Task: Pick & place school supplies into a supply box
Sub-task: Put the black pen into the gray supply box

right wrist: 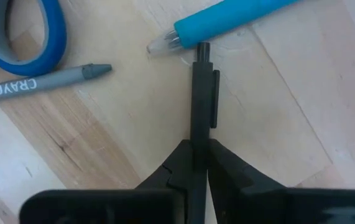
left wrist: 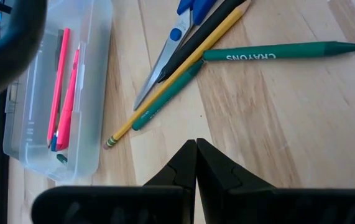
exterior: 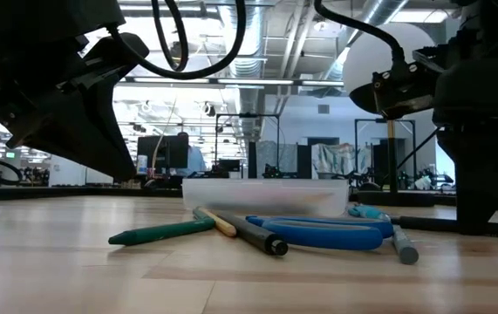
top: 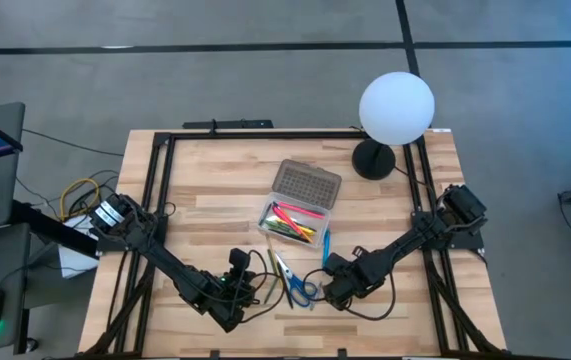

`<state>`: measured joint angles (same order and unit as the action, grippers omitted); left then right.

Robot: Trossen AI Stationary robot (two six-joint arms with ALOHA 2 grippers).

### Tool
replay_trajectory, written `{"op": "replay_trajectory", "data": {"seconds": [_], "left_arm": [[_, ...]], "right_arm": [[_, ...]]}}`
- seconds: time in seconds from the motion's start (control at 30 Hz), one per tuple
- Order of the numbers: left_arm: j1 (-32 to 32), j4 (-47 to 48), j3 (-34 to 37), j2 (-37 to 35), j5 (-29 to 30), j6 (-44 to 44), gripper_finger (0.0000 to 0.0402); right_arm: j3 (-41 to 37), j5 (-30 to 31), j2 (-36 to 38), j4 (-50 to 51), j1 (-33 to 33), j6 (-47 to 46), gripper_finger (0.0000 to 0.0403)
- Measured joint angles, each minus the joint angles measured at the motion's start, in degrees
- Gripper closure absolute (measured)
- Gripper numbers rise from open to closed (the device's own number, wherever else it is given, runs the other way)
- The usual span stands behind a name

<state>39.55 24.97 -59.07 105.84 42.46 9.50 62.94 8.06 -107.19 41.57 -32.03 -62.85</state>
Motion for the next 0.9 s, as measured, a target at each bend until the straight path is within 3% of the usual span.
{"op": "replay_trajectory", "data": {"seconds": [0.47,0.7,0.9], "left_arm": [[0.00,-0.02,0.00,0.00,0.26,-0.01,0.0401],[0.00,-0.02,0.00,0.00,0.26,-0.01,0.0401],[0.00,-0.02,0.00,0.00,0.26,-0.01,0.0401]], "right_arm": [[6.12,2.96,0.45,10.19,-3.53,0.39,0.0381],[12.86,11.38,0.52,15.98,-3.44,4.09,0.0387],[17.35,16.82,0.63,16.43,1.88,14.07,0.0383]]}}
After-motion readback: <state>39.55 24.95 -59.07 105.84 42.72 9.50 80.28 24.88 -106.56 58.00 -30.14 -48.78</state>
